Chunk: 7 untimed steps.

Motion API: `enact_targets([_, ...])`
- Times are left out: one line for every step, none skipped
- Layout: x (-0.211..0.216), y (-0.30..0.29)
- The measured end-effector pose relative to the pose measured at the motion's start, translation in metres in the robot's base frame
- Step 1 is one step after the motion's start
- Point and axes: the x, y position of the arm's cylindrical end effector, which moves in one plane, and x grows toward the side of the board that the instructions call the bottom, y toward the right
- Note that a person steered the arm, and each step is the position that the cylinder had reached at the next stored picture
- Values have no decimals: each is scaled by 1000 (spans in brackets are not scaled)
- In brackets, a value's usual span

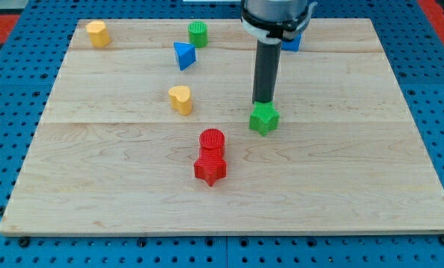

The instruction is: Move the green star into the red blocks

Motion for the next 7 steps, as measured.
enact_targets([23, -13])
enact_targets([23, 7])
enact_targets([23, 11])
enact_targets([23, 7])
enact_targets([21, 14])
enact_targets([14, 35])
enact_targets([44, 98])
